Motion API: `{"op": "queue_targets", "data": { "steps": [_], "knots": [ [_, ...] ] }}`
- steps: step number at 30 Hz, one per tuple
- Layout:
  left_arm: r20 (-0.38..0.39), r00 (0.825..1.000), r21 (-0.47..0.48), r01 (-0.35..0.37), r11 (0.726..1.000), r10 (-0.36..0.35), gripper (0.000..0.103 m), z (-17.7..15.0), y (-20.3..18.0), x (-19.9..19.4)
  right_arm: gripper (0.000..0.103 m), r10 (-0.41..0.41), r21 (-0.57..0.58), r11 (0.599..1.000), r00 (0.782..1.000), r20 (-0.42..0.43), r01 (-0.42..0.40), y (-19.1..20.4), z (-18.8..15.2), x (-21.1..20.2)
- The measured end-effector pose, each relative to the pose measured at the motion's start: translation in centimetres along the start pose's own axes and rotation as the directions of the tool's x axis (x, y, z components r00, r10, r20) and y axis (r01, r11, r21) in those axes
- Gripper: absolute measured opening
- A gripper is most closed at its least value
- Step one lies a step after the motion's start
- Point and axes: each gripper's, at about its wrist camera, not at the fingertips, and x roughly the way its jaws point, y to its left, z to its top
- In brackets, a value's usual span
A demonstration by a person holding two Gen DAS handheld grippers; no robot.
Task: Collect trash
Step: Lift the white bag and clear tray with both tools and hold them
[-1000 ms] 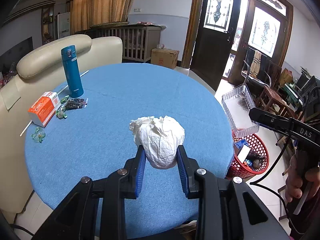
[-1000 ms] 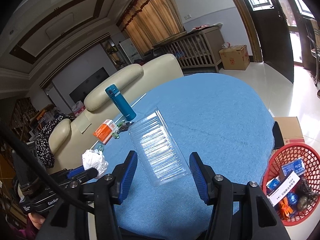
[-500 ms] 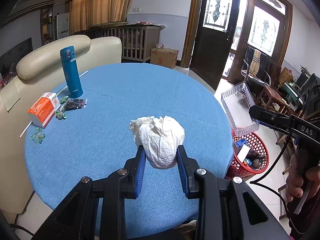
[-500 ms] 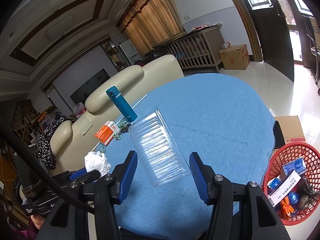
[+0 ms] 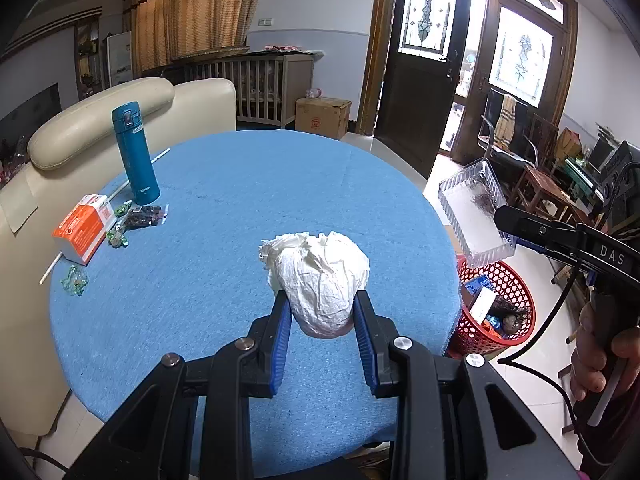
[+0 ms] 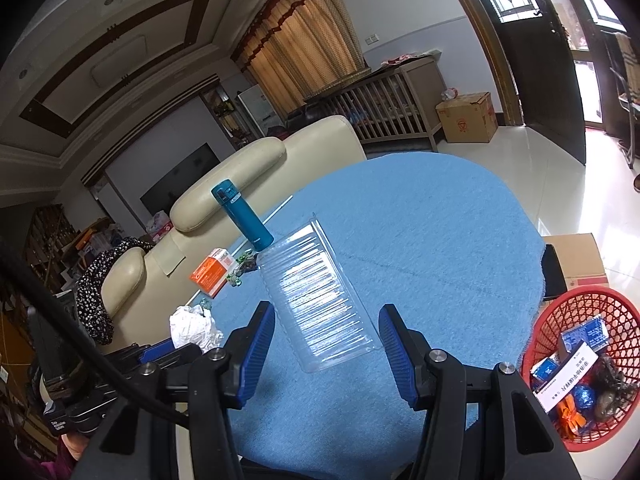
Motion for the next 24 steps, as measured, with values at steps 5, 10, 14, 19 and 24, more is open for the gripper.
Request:
{"op": "queue_targets", "data": {
  "steps": [5,10,14,19,24],
  "knots": [
    [0.0,1.0,0.014,0.004,1.0,-0.004,0.033,0.2,-0.3,0.2,0.057,-0.007,0.007,1.0,1.0,0.007,0.006,-0.3,0.0,-0.3],
    [-0.005,1.0,0.022,0.011,1.0,-0.011,0.033,0.3,-0.6,0.5,0.057,-0.01,0.017,1.0,1.0,0.011,0.01,-0.7,0.0,-0.7],
    [-0.012,1.0,0.02,0.013,1.0,-0.012,0.033,0.4,-0.6,0.7,0.057,-0.017,0.027,0.999,1.0,0.009,0.017,-1.0,0.0,-0.8],
    [-0.016,1.0,0.019,0.012,1.0,-0.012,0.033,0.4,-0.6,0.7,0.057,-0.021,0.045,0.999,1.0,0.006,0.021,-1.5,0.1,-0.8],
    [-0.027,1.0,0.016,0.011,1.0,-0.011,0.033,0.3,-0.6,0.9,0.057,-0.024,0.049,0.999,1.0,0.006,0.023,-1.4,0.1,-0.9]
  ]
}}
